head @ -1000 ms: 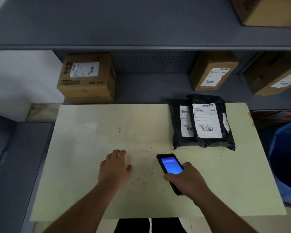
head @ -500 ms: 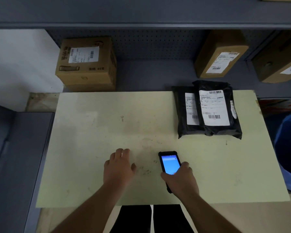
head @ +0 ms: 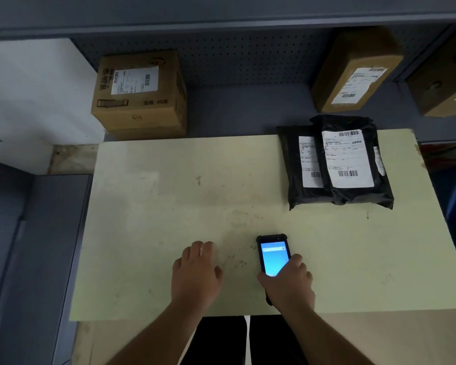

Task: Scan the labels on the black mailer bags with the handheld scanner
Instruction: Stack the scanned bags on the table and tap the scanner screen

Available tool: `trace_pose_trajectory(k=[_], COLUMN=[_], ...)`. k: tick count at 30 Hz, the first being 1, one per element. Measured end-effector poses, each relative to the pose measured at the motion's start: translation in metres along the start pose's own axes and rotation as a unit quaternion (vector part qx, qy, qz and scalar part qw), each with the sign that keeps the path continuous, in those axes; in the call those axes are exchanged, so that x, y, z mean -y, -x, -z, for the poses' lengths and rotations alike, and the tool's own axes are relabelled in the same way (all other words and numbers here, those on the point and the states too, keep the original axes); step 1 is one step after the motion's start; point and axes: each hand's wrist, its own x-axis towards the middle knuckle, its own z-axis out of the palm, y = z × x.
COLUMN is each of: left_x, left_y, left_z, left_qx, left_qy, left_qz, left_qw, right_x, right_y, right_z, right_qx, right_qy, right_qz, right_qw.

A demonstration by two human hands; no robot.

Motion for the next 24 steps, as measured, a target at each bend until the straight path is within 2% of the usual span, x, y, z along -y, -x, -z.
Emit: trace_pose_trajectory(k=[9,24], left_x=[0.002,0.01], left_y=[0.008,0.015], left_z=[-0.007,-0.008], left_qx=[0.004,-0.005], left_qy=[-0.001,-0.011], left_qz=[-0.008,-0.012], left_qw=[1.0,1.0], right_x=[-0.009,-0.007], right_y=[0.001,0.002], right_z=[-0.019,-0.02], right_qx=[-0.039,-0.043], right_qy=[0.041,0.066], right_qz=[0.004,0.01], right_qw=[0.998,0.997])
